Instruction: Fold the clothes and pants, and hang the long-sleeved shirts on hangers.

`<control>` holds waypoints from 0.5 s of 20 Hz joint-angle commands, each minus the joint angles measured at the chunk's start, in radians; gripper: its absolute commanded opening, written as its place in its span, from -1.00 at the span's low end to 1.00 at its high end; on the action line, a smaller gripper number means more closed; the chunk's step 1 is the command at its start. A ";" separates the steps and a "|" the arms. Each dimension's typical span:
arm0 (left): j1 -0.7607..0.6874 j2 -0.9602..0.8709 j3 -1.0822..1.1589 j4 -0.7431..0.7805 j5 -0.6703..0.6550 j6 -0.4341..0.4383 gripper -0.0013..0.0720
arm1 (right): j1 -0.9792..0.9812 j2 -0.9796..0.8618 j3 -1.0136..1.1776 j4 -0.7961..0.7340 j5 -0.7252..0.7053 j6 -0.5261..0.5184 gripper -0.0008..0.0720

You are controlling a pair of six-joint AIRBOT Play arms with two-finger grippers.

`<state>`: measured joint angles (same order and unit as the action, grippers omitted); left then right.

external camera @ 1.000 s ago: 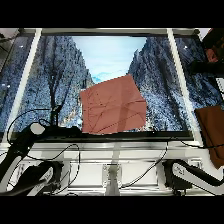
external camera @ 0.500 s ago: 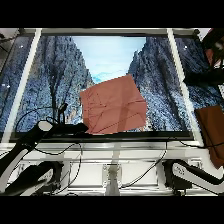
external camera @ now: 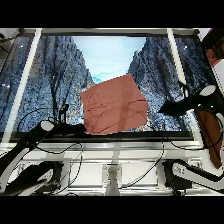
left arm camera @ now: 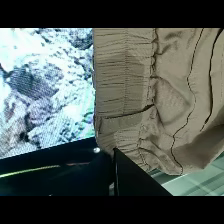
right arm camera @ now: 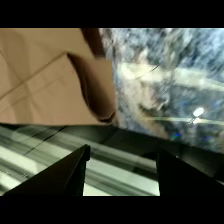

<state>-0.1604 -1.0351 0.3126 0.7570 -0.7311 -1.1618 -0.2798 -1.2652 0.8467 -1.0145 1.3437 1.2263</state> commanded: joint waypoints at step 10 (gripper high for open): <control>0.000 -0.001 0.001 -0.003 0.010 0.003 -0.94 | 0.129 -0.005 -0.118 0.211 -0.185 -0.171 0.35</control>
<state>-0.1604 -1.0355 0.3126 0.7532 -0.7227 -1.1591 -0.2024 -1.2686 0.7017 -0.7910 1.2407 1.1172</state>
